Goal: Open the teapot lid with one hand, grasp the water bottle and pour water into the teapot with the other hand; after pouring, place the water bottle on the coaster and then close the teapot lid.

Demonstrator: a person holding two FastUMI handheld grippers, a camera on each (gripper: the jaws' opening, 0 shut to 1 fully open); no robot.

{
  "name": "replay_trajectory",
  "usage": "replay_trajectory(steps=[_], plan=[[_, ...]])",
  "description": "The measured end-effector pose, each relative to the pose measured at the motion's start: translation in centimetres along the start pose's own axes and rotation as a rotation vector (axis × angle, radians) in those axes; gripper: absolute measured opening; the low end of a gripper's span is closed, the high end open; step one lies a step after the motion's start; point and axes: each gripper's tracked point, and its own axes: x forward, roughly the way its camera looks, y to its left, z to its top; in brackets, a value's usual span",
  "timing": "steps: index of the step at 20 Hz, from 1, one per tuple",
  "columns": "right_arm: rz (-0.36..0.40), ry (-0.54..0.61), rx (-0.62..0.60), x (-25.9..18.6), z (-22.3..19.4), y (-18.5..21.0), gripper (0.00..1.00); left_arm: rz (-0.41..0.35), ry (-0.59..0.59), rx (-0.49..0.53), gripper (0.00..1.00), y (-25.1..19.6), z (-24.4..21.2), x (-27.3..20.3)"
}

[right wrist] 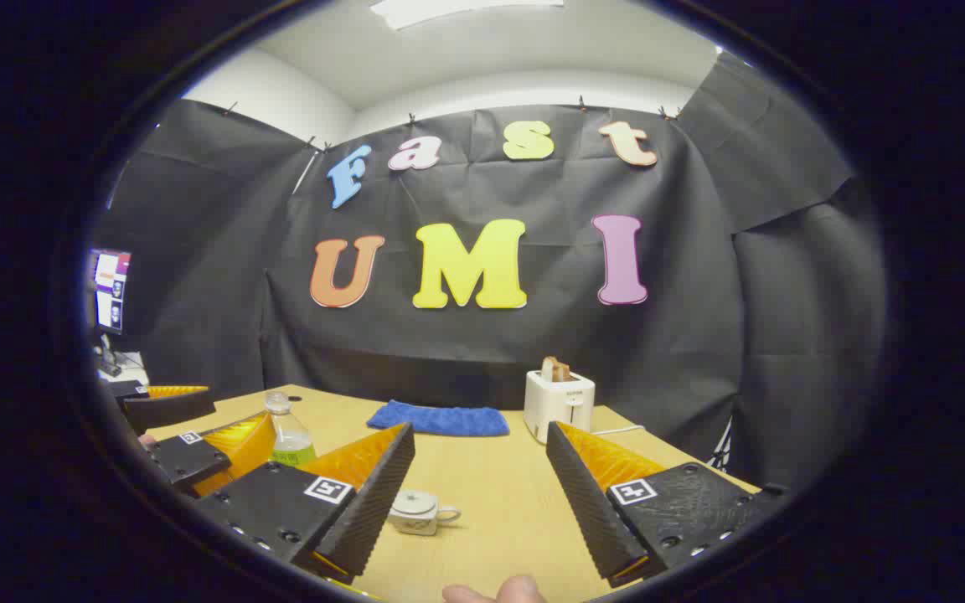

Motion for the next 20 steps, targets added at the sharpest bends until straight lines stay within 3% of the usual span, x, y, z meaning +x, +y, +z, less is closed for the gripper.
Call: replay_trajectory(steps=[20], plan=[[0.02, 0.024, -0.002, 0.9, -0.9, 1.3, 0.95, 0.009, 0.021, -0.001, 0.99, 1.3, -0.5, 0.6]])
